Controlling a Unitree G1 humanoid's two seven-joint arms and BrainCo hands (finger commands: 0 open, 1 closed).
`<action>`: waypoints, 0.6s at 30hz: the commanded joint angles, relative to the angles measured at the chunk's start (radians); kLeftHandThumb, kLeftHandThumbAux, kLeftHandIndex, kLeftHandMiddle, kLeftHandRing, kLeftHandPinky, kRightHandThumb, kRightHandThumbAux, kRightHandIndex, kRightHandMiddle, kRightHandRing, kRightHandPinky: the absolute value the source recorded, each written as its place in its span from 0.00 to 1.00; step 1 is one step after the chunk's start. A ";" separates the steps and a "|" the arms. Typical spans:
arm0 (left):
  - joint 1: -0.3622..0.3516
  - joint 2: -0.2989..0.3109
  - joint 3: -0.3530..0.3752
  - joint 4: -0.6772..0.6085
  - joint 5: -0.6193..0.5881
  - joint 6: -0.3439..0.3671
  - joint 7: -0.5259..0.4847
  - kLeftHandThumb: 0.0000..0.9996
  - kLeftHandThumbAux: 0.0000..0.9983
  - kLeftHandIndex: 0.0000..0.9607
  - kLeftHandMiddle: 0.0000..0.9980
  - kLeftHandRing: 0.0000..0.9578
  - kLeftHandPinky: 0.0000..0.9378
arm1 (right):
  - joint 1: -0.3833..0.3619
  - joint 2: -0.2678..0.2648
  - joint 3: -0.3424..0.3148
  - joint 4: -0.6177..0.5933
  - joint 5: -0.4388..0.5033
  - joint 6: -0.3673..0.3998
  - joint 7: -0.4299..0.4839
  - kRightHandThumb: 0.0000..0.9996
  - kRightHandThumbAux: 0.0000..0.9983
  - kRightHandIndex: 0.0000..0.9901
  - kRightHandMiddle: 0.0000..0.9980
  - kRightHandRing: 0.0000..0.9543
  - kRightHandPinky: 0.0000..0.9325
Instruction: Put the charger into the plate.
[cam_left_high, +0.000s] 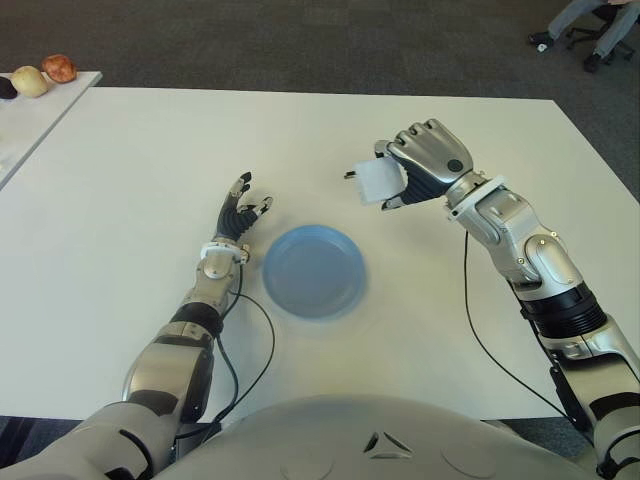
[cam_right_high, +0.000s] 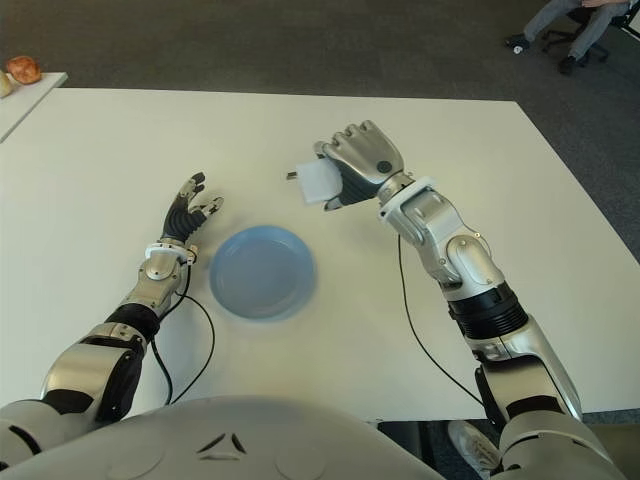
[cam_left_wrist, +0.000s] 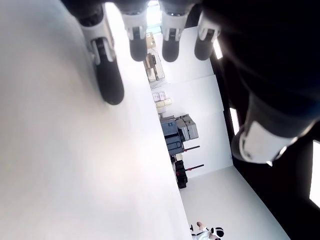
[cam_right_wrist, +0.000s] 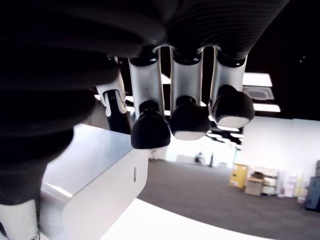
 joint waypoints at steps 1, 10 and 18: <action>0.067 -0.028 -0.016 0.088 0.018 0.107 -0.029 0.00 0.64 0.03 0.06 0.05 0.03 | -0.005 0.043 0.021 -0.003 -0.002 -0.005 0.015 0.73 0.71 0.44 0.88 0.91 0.94; 0.065 -0.030 -0.016 0.097 0.020 0.097 -0.027 0.00 0.62 0.03 0.06 0.05 0.03 | -0.011 0.085 0.042 -0.004 0.017 -0.022 0.063 0.73 0.71 0.45 0.87 0.91 0.95; 0.068 -0.035 -0.015 0.092 0.018 0.092 -0.020 0.00 0.64 0.03 0.06 0.05 0.04 | -0.011 0.119 0.072 0.001 0.024 -0.027 0.124 0.74 0.71 0.45 0.87 0.91 0.95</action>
